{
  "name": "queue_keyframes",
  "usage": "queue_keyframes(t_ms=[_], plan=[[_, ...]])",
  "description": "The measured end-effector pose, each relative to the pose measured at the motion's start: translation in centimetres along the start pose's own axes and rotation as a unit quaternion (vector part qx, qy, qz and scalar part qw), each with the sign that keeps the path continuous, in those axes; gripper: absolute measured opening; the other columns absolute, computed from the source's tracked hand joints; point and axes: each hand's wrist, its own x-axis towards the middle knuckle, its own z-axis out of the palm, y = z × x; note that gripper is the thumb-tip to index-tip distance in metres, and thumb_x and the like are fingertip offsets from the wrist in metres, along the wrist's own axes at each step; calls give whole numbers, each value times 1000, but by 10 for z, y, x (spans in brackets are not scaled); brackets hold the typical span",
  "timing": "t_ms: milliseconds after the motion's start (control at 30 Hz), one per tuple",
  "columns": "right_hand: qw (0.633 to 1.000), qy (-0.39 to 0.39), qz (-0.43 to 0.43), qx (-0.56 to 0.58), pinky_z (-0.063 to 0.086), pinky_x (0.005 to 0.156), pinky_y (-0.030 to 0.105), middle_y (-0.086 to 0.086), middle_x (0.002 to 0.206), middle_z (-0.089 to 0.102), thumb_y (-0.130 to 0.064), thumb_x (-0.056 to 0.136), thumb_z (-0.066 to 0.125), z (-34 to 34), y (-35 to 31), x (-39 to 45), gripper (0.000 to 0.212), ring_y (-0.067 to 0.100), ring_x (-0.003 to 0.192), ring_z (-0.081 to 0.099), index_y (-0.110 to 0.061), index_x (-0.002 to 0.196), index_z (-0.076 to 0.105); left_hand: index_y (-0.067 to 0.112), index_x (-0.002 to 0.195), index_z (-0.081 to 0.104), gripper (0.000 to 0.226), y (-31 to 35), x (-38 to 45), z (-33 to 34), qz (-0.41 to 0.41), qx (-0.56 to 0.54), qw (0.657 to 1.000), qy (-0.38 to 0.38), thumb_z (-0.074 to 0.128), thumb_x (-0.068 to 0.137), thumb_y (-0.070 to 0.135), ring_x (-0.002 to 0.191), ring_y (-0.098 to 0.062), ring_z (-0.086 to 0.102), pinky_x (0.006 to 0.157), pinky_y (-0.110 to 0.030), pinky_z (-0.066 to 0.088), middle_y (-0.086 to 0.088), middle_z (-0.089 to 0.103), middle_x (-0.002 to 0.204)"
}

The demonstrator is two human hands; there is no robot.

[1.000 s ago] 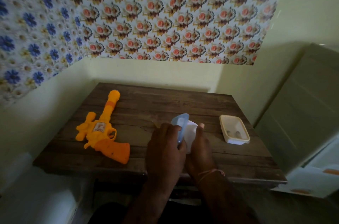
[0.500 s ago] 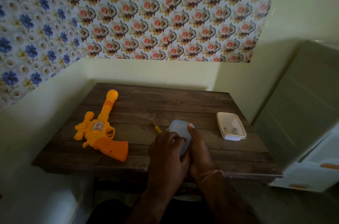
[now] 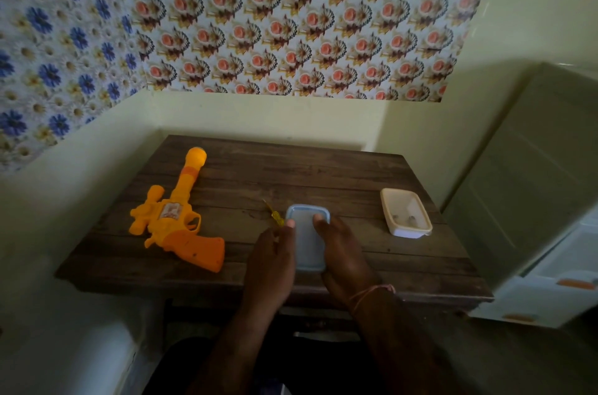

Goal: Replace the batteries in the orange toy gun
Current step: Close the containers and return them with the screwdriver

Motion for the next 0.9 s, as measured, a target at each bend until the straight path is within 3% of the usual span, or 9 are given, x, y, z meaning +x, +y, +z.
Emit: queue_keyframes(t_ms=[133, 267, 367, 467, 733, 900], plan=[[990, 52, -71, -112, 56, 75, 38, 8, 113, 64, -49, 96, 41, 13, 11, -2, 36, 22, 100, 63, -25, 116, 59, 22, 92, 58, 55, 6, 7, 0, -66, 0, 998, -9, 25, 96, 66, 87, -23, 62, 78, -34, 52, -2, 60, 88], [980, 140, -48, -133, 52, 66, 29, 7, 102, 66, -58, 95, 27, 20, 8, -4, 56, 17, 90, 64, -15, 109, 61, 26, 85, 57, 54, 6, 6, 4, -51, 11, 999, 1, 20, 97, 64, 77, -13, 59, 72, -30, 48, 6, 57, 79], [966, 194, -24, -170, 55, 81, 37, 9, 102, 69, -66, 91, 25, 21, 11, 0, 69, 18, 91, 66, -13, 105, 66, 25, 87, 57, 54, 5, 4, 7, -42, 21, 999, 17, 19, 99, 61, 76, -12, 57, 69, -29, 44, 6, 56, 78], [957, 202, -36, -205, 53, 90, 42, 10, 99, 71, -68, 90, 21, 22, 15, -1, 75, 21, 93, 67, -12, 101, 69, 22, 90, 61, 58, 1, 3, 9, -40, 25, 999, 19, 19, 99, 60, 78, -14, 59, 69, -29, 44, 1, 61, 83], [956, 189, -29, -222, 50, 94, 44, 11, 103, 70, -72, 86, 18, 20, 13, -2, 78, 22, 99, 65, -14, 103, 68, 23, 95, 59, 55, 4, 1, 12, -41, 20, 999, 20, 18, 99, 60, 71, -2, 55, 57, -21, 39, 10, 55, 76], [958, 183, -19, -220, 49, 96, 44, 10, 106, 70, -69, 89, 22, 16, 10, -2, 74, 22, 101, 65, -14, 107, 67, 23, 94, 58, 52, 7, -3, 13, -65, -6, 998, 5, 20, 101, 58, 72, -4, 56, 54, -22, 38, 8, 56, 78]])
